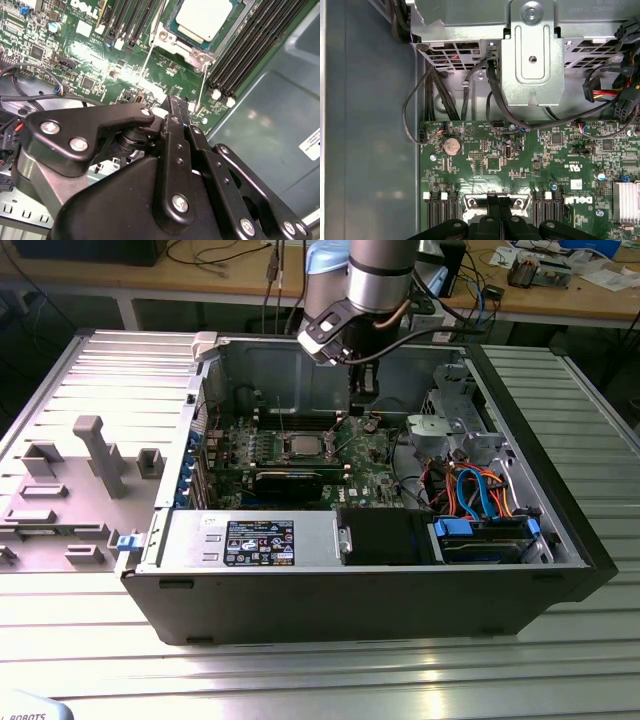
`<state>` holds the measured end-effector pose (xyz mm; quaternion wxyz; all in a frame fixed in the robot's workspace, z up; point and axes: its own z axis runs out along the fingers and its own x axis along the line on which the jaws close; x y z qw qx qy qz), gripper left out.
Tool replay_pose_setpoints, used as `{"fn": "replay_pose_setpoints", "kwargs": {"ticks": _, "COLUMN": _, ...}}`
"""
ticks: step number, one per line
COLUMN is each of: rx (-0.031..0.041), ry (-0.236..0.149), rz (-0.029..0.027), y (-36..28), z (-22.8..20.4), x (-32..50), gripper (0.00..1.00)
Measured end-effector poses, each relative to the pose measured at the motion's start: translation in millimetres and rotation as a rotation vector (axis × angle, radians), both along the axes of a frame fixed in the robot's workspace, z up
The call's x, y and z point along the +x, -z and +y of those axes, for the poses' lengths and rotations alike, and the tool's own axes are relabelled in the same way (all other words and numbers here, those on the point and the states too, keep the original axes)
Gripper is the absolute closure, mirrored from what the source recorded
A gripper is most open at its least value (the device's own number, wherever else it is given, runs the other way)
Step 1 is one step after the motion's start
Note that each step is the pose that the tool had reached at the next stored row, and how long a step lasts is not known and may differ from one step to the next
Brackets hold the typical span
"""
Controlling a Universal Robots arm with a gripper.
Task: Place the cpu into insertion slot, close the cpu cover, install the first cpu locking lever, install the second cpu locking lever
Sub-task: 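Close the cpu cover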
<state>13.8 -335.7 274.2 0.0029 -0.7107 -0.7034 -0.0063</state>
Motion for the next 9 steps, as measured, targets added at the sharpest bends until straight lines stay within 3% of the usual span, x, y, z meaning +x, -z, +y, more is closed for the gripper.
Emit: {"fn": "replay_pose_setpoints", "kwargs": {"ticks": 9, "rx": 0.0002, "ry": 0.000, "rz": -0.0002, "y": 1.4, "z": 0.0, "x": 3.9, "gripper": 0.89}}
